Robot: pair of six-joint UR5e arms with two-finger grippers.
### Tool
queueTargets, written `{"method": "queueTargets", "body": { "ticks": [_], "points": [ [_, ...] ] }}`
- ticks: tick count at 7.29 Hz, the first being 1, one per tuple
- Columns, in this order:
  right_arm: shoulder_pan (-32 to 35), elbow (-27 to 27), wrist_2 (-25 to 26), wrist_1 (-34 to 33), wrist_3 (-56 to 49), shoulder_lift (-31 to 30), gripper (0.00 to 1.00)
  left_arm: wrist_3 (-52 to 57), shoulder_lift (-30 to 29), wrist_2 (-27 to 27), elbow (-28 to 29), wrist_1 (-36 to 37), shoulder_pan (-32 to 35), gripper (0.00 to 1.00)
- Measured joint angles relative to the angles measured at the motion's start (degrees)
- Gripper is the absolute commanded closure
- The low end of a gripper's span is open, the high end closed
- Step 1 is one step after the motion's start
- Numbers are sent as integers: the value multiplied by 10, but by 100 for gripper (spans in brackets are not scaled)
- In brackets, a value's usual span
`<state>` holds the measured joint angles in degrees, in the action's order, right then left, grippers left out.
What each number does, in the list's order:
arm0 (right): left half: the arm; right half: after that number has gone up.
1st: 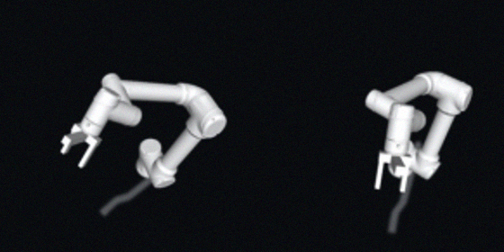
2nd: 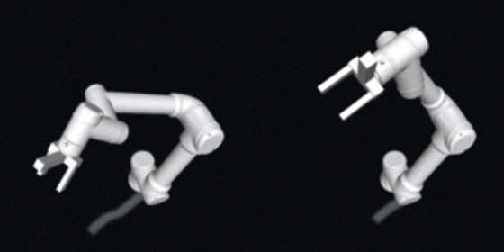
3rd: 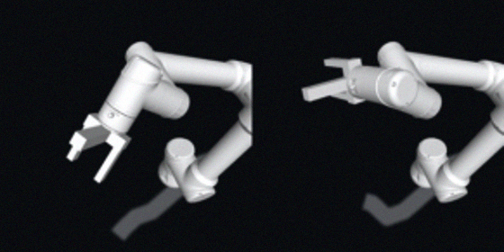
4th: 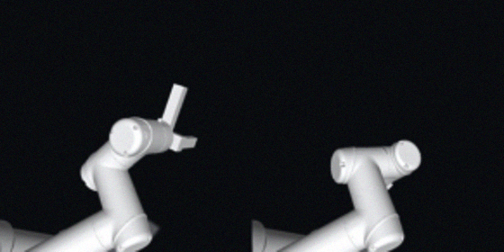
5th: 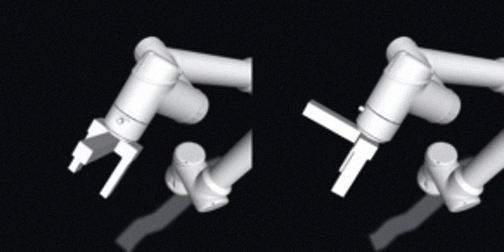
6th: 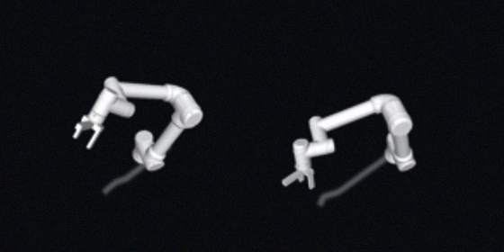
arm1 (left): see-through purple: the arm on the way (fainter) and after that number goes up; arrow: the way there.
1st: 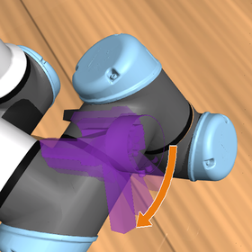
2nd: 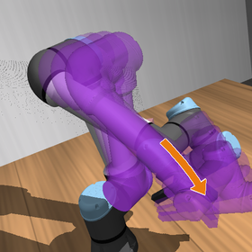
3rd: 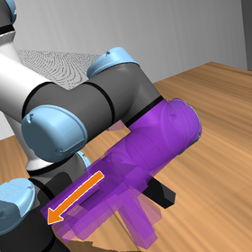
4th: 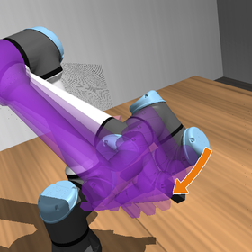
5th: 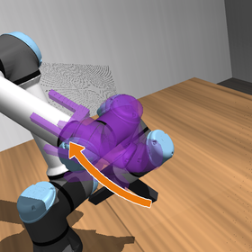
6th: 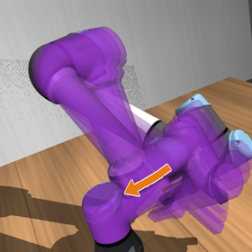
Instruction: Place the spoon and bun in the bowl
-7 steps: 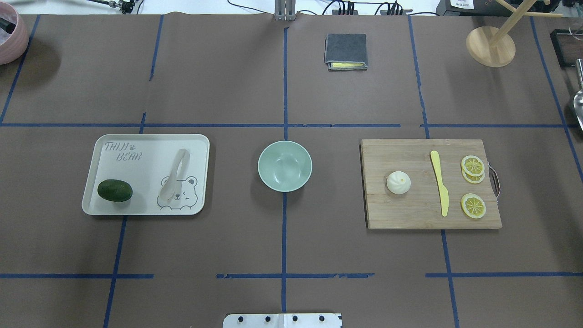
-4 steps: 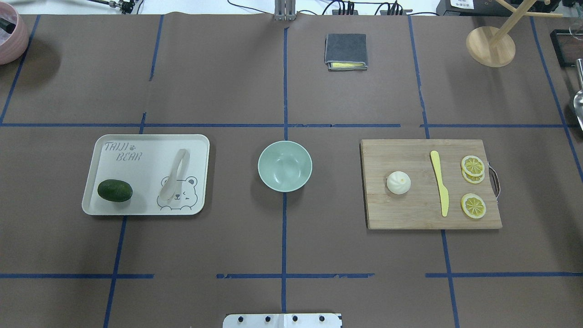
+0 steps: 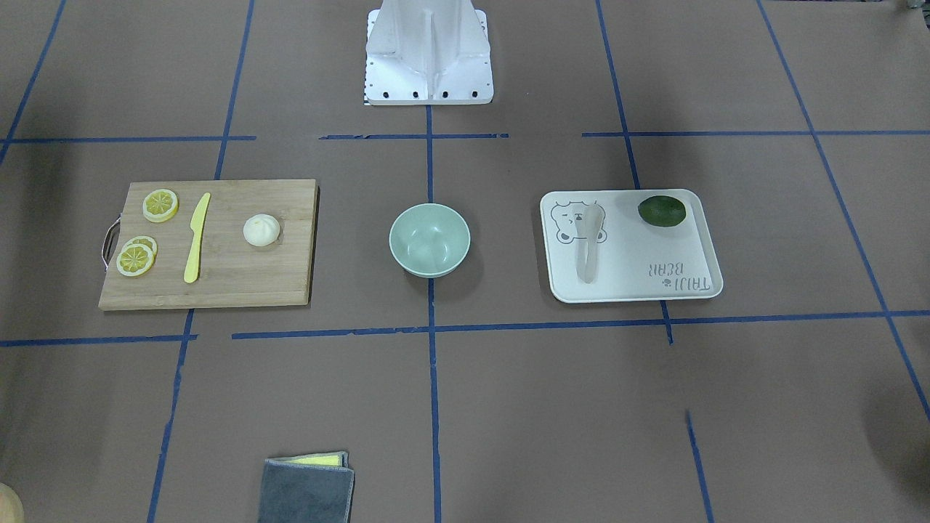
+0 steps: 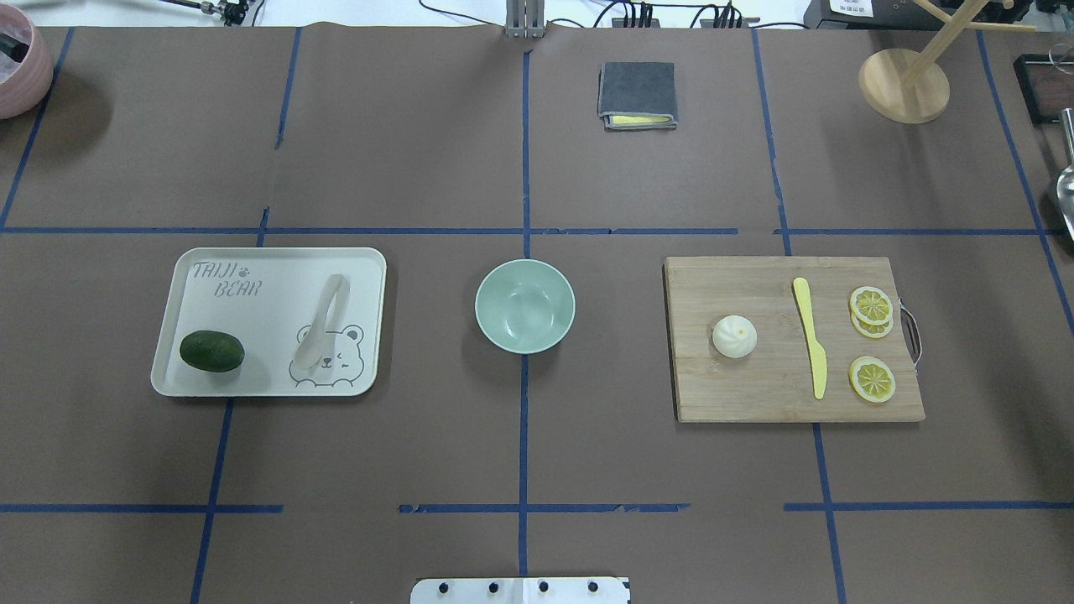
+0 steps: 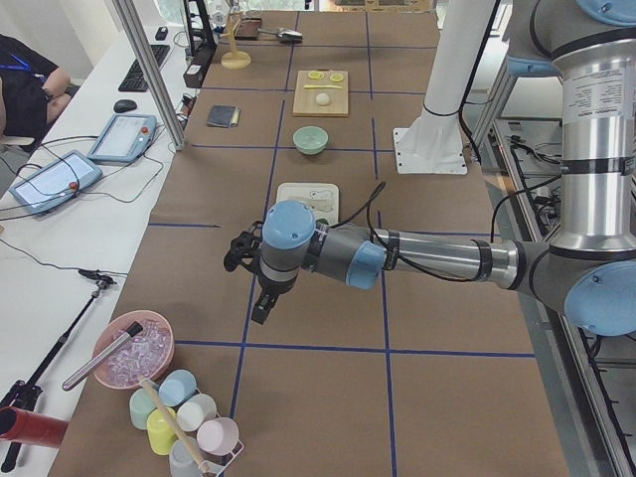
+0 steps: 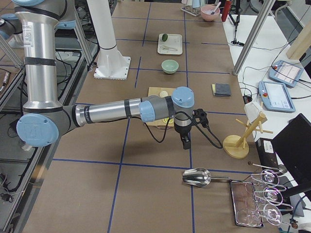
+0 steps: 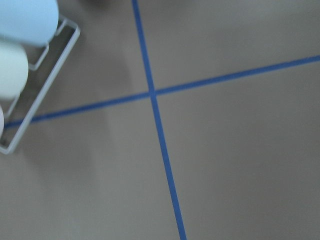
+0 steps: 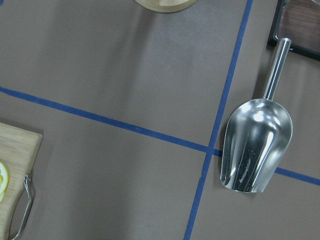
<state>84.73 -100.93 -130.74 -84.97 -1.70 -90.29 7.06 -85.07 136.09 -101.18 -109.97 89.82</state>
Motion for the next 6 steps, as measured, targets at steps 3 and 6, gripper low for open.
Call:
{"method": "queueTargets", "body": {
  "ticks": [3, 6],
  "points": [
    [0, 6, -3, 21, 0, 1, 0, -68, -37, 18, 17, -227, -31, 0],
    [0, 6, -8, 22, 1, 3, 0, -303, -103, -31, -3, -272, -180, 0]
  ]
}}
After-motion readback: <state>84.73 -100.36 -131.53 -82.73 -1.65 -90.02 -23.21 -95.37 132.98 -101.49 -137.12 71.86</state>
